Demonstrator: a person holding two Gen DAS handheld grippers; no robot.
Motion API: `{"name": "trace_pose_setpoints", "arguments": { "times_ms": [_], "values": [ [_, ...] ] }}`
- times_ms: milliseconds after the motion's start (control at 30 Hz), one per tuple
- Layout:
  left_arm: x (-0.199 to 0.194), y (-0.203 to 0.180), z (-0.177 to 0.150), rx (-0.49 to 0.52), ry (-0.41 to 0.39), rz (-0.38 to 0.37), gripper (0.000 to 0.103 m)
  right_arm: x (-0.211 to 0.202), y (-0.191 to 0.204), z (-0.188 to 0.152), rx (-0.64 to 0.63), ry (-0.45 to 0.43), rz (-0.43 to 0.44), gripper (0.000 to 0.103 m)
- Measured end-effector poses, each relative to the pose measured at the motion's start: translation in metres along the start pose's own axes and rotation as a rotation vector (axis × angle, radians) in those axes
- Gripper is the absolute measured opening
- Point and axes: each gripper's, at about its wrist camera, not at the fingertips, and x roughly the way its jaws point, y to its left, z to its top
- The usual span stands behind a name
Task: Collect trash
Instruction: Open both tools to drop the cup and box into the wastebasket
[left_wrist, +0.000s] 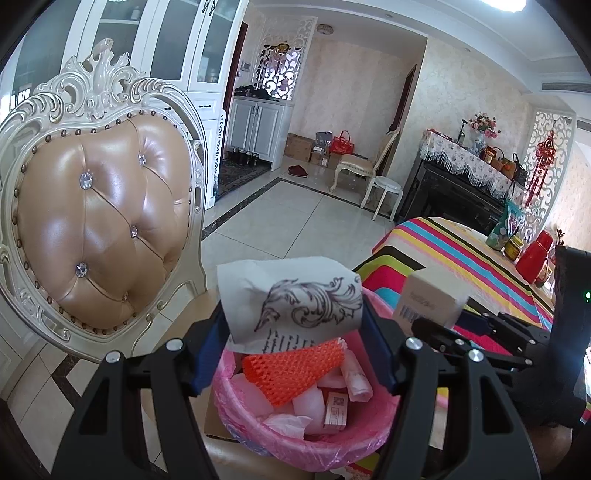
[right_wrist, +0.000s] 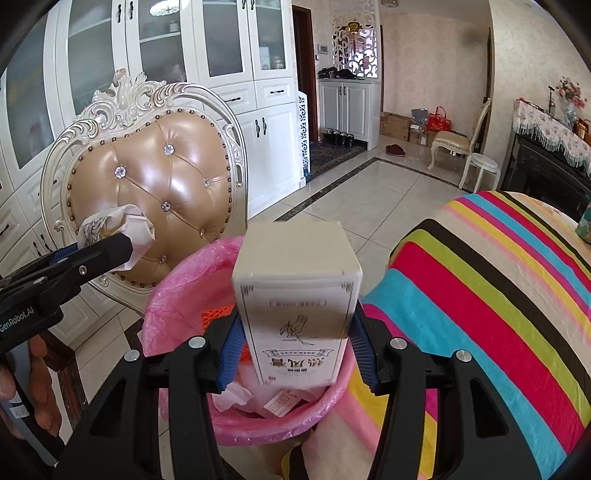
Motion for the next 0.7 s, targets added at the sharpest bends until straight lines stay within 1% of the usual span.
{"name": "trace_pose_setpoints", "arguments": {
  "times_ms": [267, 300, 333, 367, 400, 467, 533, 600, 667, 700],
  "values": [
    [0.005, 0.001, 0.0, -0.007, 0.009, -0.006, 0.066, 0.003, 0.001, 0.002, -0.008, -0.001, 0.012, 0.051],
    [0.007, 0.001, -0.001, -0.006, 0.015, -0.009, 0.069, 0.004, 0.001, 0.002, -0.006, 0.001, 0.011, 0.054],
    [0.009, 0.001, -0.001, -0.011, 0.02, -0.012, 0.078, 0.003, -0.001, 0.001, -0.006, 0.002, 0.007, 0.057],
    [0.009, 0.001, -0.002, -0.017, 0.021, -0.009, 0.08, 0.003, -0.003, -0.001, -0.006, 0.0, -0.005, 0.059],
    [0.01, 0.001, -0.002, -0.017, 0.023, -0.009, 0.08, 0.001, -0.006, -0.003, -0.002, -0.005, -0.018, 0.062],
    [0.011, 0.001, -0.005, -0.016, 0.034, -0.009, 0.085, -0.004, -0.014, -0.008, 0.01, -0.015, -0.029, 0.064],
    [0.012, -0.001, -0.009, -0.013, 0.044, -0.005, 0.086, -0.01, -0.022, -0.016, 0.016, -0.022, -0.053, 0.071],
    [0.011, -0.001, -0.015, -0.017, 0.05, -0.002, 0.087, -0.016, -0.029, -0.024, 0.022, -0.033, -0.067, 0.072],
    [0.01, -0.002, -0.022, -0.015, 0.054, 0.018, 0.094, -0.023, -0.037, -0.033, 0.037, -0.035, -0.078, 0.074],
    [0.009, -0.003, -0.024, -0.012, 0.058, 0.025, 0.095, -0.026, -0.04, -0.039, 0.042, -0.038, -0.084, 0.075]
  ]
}}
